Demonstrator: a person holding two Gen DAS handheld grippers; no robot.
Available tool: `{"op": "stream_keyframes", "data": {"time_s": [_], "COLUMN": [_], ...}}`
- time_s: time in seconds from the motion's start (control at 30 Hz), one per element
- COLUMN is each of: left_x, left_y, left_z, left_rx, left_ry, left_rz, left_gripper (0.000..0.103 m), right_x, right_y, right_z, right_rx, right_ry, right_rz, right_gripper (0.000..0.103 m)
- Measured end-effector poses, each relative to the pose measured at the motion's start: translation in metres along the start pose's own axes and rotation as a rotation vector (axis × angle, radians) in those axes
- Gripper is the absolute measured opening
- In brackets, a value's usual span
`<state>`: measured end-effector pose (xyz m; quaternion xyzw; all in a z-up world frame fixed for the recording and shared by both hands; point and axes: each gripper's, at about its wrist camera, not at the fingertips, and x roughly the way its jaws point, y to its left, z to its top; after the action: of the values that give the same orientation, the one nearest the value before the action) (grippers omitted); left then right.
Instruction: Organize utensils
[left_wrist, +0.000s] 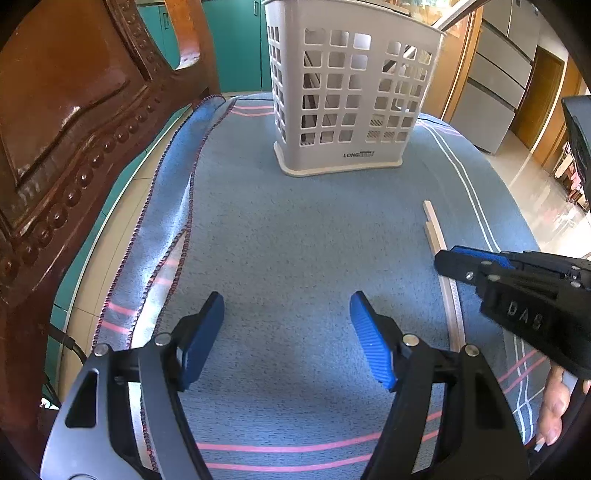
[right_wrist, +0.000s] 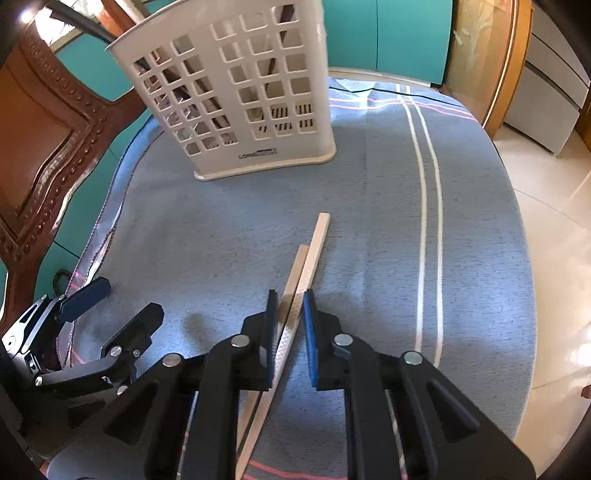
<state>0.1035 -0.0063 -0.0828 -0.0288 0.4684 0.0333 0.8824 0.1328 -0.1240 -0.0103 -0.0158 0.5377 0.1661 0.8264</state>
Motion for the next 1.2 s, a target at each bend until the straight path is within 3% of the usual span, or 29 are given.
{"op": "stream_keyframes", "data": {"time_s": [0.27, 0.33, 0.43, 0.57, 0.77, 1.0, 1.2], "left_x": [0.003, 0.003, 0.004, 0.006, 0.004, 0.004, 0.008], "left_y": [0.000, 0.000, 0.000, 0.002, 0.008, 0.010, 0.007], "left_z": [-0.001, -0.001, -0.001, -0.001, 0.001, 0.002, 0.003], "left_rx": [0.009, 0.010, 0.012, 0.013, -0.006, -0.012, -0.015], "left_ry": [0.005, 0.006, 0.007, 0.010, 0.007, 0.013, 0.017], "left_rz": [0.000, 0.001, 0.002, 0.002, 0.002, 0.000, 0.002], "left_gripper": [0.072, 0.072, 0.072, 0.072, 0.073, 0.072, 0.073], "right_x": [0.005, 0.003, -0.001, 0.005, 0.003, 0.009, 0.008], "right_y": [0.010, 0.014, 0.014, 0.007, 0.011, 0.017, 0.015], "right_z": [0.003, 0.002, 0.004, 0.006, 0.005, 0.002, 0.002], "right_rx": [-0.025, -0.030, -0.021, -0.001, -0.022, -0.045, -0.058], "right_ry": [-0.009, -0.021, -0.036, -0.015, -0.017, 0.004, 0.005], "right_rz": [0.047, 0.064, 0.100, 0.044, 0.060, 0.031, -0.019], "right_gripper": [0.015, 0.006, 0.004, 0.004, 0.005, 0.012, 0.011]}}
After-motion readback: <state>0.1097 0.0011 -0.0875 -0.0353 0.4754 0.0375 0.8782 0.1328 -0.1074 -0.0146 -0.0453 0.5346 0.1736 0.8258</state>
